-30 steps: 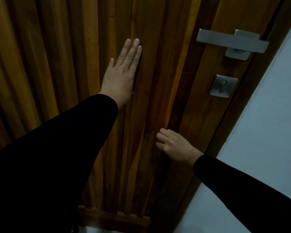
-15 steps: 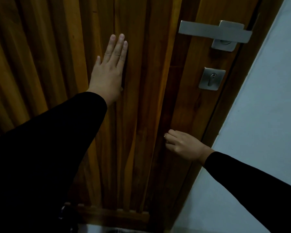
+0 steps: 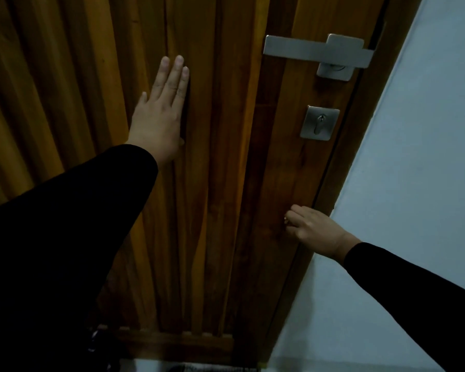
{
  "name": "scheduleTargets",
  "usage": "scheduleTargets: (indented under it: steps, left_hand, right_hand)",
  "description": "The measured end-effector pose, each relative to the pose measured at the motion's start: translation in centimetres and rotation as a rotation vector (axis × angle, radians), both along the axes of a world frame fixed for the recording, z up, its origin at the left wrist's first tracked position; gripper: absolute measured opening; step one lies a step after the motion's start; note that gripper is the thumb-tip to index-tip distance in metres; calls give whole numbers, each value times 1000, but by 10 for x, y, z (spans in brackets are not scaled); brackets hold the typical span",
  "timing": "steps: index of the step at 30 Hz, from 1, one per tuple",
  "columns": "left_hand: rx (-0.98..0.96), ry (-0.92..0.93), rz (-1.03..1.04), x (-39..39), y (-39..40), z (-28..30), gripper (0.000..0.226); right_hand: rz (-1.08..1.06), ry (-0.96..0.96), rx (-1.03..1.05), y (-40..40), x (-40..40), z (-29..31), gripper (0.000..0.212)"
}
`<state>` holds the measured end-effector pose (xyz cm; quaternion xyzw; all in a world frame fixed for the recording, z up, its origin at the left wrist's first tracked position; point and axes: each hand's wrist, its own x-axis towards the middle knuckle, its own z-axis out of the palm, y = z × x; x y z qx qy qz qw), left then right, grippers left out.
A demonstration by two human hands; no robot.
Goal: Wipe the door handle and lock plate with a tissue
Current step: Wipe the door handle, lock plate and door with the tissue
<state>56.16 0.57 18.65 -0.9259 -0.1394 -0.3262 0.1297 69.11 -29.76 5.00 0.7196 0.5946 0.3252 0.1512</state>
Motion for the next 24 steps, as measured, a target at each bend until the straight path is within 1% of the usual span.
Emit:
scheduleTargets:
  steps: [1, 3, 6, 7, 9, 11, 13, 17, 18, 19, 20, 23, 24]
  left_hand:
    - [1, 11, 4, -1, 0, 1, 120]
    - [-5, 43, 9, -5, -1, 5, 121]
    - [-55, 114, 16, -11, -5, 14, 119]
    - [-73, 140, 23, -13, -8, 18, 118]
    - [-104, 205, 39, -16, -15, 27, 114]
    - [-160, 252, 41, -19, -20, 37, 108]
    - [-221, 248, 46, -24, -26, 36, 95]
    - [-248, 42, -13, -41, -51, 4, 63]
    - [-269, 21, -45, -47, -62, -5, 57]
    - [-305, 37, -75, -53, -73, -13, 52]
    - [-344, 95, -104, -57, -85, -20, 48]
    - [-431, 373, -154, -65, -116, -40, 46]
    - [-479, 428, -167, -67, -125, -44, 46]
  right_hand:
    - [-35, 12, -10, -5, -2, 1, 12]
    - [-136, 41, -46, -14, -6, 3, 17]
    - [-296, 134, -28, -22, -14, 8, 25]
    - [-342, 177, -8, -23, -16, 10, 22]
    - [-438, 302, 36, -22, -19, 16, 5]
    - [-497, 437, 38, -23, -23, 25, 13]
    - [-470, 497, 115, -24, -26, 32, 15]
    - [-409, 636, 361, -23, -43, 48, 13]
    - [-389, 678, 422, -21, -50, 52, 12]
    - [-371, 728, 474, -18, -55, 55, 10]
    - [-358, 787, 520, -16, -61, 57, 9]
    - [-323, 940, 651, -5, -83, 61, 8]
    - [-316, 980, 692, -2, -91, 62, 7]
